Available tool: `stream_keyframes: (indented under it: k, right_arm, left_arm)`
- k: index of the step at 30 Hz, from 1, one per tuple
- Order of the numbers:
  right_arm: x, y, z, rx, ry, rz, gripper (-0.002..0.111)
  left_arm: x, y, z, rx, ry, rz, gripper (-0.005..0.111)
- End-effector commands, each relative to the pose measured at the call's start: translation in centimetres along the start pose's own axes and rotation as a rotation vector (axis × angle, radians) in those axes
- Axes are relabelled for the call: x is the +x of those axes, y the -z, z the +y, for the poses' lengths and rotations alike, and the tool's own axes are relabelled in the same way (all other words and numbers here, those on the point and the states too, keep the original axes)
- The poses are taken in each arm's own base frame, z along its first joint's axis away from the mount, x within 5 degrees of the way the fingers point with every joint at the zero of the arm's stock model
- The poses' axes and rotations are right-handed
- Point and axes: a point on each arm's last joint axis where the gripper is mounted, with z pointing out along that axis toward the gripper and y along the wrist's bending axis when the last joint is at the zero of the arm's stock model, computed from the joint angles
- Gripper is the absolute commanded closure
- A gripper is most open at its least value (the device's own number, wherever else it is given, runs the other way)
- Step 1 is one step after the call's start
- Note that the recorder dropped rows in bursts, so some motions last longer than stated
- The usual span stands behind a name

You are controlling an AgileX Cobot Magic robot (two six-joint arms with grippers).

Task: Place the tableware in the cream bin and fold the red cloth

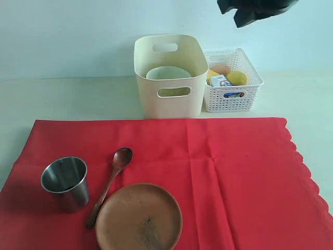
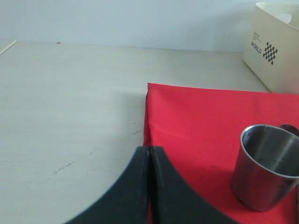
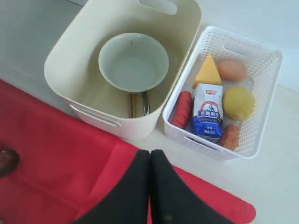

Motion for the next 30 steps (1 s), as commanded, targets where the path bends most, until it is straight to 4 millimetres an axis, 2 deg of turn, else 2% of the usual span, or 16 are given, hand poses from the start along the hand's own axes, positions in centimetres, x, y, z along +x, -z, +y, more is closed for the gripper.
stream_keyframes:
  k: [1, 7, 16, 23, 30]
  right_arm:
    - [2.6, 3.8, 0.4, 0.040, 0.018, -0.068, 0.108]
    - [6.3, 8.4, 1.1, 0.063, 0.031, -0.144, 0.108]
    - [12.1, 14.2, 2.4, 0.079, 0.031, -0.274, 0.108]
    - [16.7, 16.9, 3.1, 0.093, 0.037, -0.384, 0.108]
    - [19.9, 17.7, 3.5, 0.113, 0.048, -0.454, 0.108]
  left_arm:
    - [0.0, 0.0, 0.0, 0.002, 0.010, -0.015, 0.107]
    - [0.0, 0.0, 0.0, 0.002, 0.010, -0.015, 0.107]
    - [0.0, 0.0, 0.0, 0.002, 0.010, -0.015, 0.107]
    - [0.0, 0.0, 0.0, 0.002, 0.010, -0.015, 0.107]
    - [0.0, 0.0, 0.0, 0.002, 0.010, -0.015, 0.107]
